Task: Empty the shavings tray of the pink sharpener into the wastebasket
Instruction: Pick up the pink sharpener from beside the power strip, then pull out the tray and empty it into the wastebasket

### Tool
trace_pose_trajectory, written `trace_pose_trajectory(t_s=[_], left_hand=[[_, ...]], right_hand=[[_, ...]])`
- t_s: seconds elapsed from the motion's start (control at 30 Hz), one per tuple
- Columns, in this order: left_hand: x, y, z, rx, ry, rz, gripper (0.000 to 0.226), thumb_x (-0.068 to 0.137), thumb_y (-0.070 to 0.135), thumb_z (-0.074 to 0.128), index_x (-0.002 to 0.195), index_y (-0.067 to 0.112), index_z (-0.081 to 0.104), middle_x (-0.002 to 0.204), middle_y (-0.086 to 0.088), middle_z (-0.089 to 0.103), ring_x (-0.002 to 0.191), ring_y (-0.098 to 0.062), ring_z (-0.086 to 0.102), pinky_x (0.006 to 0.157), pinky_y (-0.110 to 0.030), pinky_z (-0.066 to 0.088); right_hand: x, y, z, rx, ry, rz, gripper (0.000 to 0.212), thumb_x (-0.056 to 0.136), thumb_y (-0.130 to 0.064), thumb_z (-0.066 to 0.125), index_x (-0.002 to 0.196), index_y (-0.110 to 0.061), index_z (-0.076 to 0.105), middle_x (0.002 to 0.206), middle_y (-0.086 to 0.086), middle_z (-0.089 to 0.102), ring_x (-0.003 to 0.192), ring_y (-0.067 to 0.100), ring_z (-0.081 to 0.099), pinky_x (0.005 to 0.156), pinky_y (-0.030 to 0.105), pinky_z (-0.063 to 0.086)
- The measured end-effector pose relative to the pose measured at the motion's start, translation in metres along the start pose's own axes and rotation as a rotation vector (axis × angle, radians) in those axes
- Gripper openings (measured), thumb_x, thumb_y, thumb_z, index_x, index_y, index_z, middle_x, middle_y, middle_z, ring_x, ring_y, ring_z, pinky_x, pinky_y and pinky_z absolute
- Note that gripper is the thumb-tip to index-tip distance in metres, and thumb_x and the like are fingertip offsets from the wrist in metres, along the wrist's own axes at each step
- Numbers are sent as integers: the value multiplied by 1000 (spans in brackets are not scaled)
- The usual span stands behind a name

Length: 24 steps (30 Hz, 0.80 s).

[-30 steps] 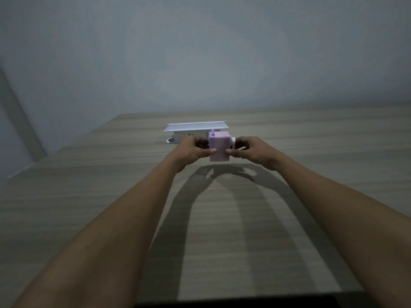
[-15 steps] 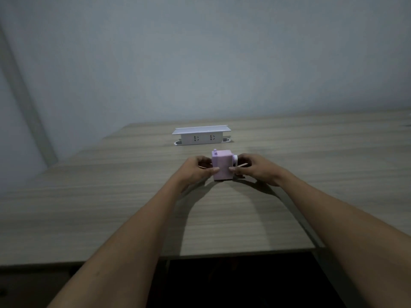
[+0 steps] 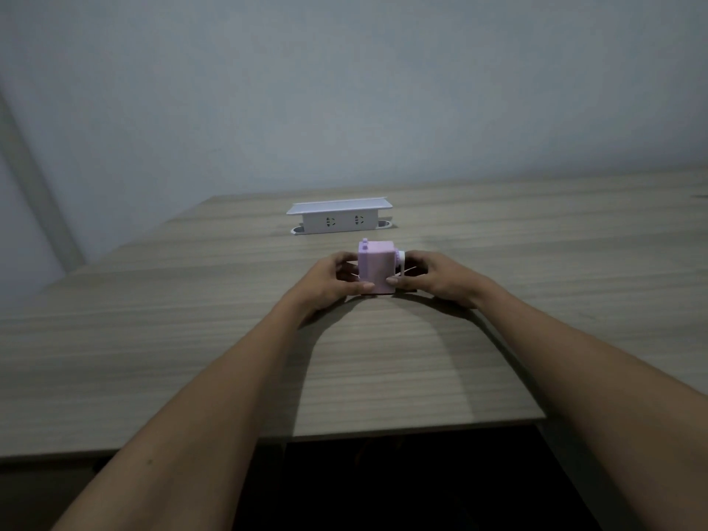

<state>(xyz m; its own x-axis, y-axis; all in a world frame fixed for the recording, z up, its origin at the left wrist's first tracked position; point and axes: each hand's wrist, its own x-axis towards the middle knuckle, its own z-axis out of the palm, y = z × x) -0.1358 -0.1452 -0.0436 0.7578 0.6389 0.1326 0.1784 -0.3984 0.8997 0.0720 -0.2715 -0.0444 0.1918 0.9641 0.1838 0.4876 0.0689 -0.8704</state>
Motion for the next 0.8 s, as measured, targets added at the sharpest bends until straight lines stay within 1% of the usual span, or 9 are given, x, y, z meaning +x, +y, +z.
trace_pose_trajectory(t_s=[0.1,0.2,0.23,0.3,0.4,0.5,0.57,0.67,0.8], left_hand=[[-1,-4,-6,-3,18,-17,74,77,8,85,142,6,51,123,-15,69,101,-15,69,73,-16,54],[-7,-7,-19,-3,56,-41,77,76,8,86,143,9,49,126,-10,66,106,-14,66,75,-17,53],[-9,-9,-25,0,70,-44,78,75,9,86,144,8,49,125,-10,67,108,-15,66,76,-18,53],[-16,-12,-36,10,95,-46,81,74,10,87,145,7,48,124,-9,67,112,-19,66,78,-20,54],[-26,-13,-52,30,128,-55,76,76,8,85,142,5,49,117,-7,67,103,-15,66,78,-18,54],[-35,-5,-68,61,160,-57,74,77,8,85,142,3,50,120,-12,67,99,-15,66,80,-18,53],[-37,6,-79,52,188,-54,71,77,8,84,140,3,52,123,-16,66,100,-18,66,81,-20,53],[-35,33,-89,38,223,-6,64,77,7,84,134,2,57,123,-19,68,97,-19,67,83,-22,53],[-32,79,-79,53,173,76,60,77,11,85,131,3,61,119,-16,71,94,-17,68,93,-27,54]], right_hand=[[1,3,0,5,-10,4,46,88,-21,78,131,-10,66,121,8,74,110,18,70,95,29,55],[-1,-1,0,8,-26,9,44,89,-19,76,131,-10,65,120,6,74,103,12,70,86,20,53],[-1,-1,-1,14,-24,16,45,89,-19,76,131,-10,65,120,6,74,104,12,70,88,21,53],[-2,-1,1,28,-18,29,47,87,-22,79,131,-11,66,121,7,75,112,19,70,98,31,54],[-2,-1,1,55,-8,51,53,82,-24,83,131,-10,66,120,7,75,115,24,70,106,41,51],[-4,-8,-2,35,-4,61,72,72,-35,89,136,-13,62,124,6,73,119,24,67,108,44,49],[-7,-18,-5,-27,21,49,91,66,-45,91,144,-16,54,138,5,64,128,21,59,112,43,44],[-8,-47,-17,-67,155,-41,89,74,-37,88,150,-15,48,150,5,52,140,20,44,105,31,39],[-13,-91,-35,-80,187,-119,89,71,-41,89,148,-14,51,148,0,55,139,17,47,109,33,41]])
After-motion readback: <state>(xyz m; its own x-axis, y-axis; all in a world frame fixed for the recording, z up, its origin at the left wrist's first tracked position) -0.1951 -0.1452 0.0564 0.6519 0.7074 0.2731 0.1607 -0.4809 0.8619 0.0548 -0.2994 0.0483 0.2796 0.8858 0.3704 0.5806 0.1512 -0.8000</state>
